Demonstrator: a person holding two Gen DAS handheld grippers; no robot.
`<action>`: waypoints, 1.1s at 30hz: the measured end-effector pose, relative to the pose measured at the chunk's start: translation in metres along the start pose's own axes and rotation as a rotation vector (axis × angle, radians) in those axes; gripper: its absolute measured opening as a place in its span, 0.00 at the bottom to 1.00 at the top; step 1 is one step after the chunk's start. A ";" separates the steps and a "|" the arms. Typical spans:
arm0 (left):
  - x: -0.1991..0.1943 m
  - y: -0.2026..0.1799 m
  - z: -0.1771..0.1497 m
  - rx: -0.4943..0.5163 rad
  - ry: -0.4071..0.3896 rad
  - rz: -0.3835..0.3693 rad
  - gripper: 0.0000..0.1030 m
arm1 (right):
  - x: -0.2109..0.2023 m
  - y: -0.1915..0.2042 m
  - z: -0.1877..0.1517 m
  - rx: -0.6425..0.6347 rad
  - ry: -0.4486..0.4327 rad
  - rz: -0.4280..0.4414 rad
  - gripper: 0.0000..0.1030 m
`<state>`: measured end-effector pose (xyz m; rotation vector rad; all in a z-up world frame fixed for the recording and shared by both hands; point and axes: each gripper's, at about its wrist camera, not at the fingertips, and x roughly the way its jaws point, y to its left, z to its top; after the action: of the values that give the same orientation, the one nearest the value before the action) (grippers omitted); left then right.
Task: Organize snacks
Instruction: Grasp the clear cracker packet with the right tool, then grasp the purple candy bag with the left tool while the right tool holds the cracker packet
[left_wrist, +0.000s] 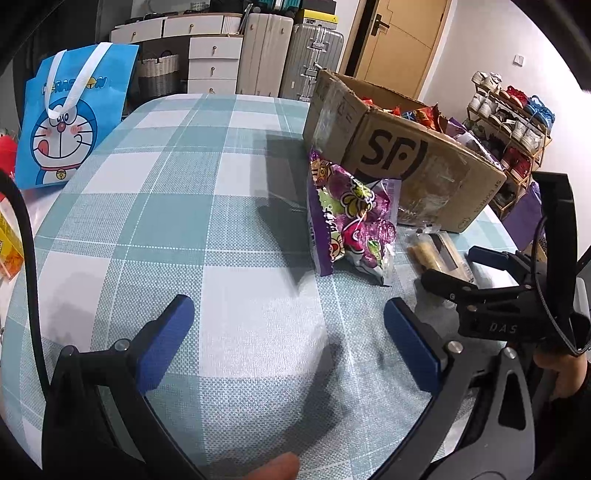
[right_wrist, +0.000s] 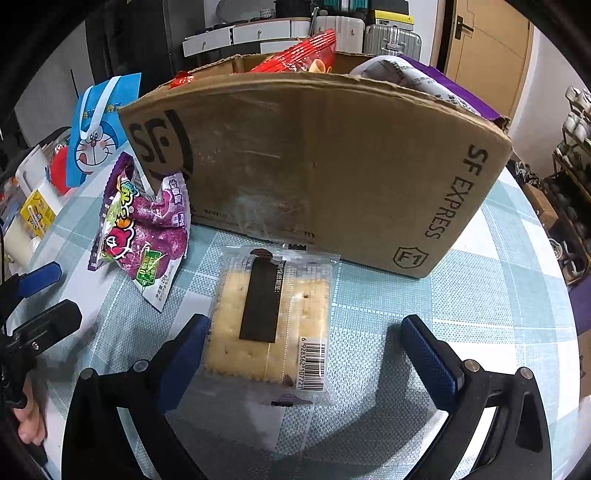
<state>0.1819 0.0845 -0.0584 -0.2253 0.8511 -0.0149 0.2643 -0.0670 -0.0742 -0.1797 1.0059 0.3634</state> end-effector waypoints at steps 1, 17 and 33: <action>0.000 0.000 0.000 -0.001 0.001 0.000 0.99 | -0.001 0.000 -0.001 0.003 -0.003 0.000 0.97; 0.006 0.002 0.001 -0.017 0.019 -0.001 0.99 | -0.026 -0.027 -0.020 0.110 -0.067 0.055 0.56; 0.046 -0.043 0.035 0.009 0.059 0.035 0.99 | -0.028 -0.029 -0.020 0.142 -0.077 0.096 0.57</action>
<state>0.2413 0.0442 -0.0616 -0.2021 0.9135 0.0078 0.2457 -0.1066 -0.0614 0.0115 0.9622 0.3822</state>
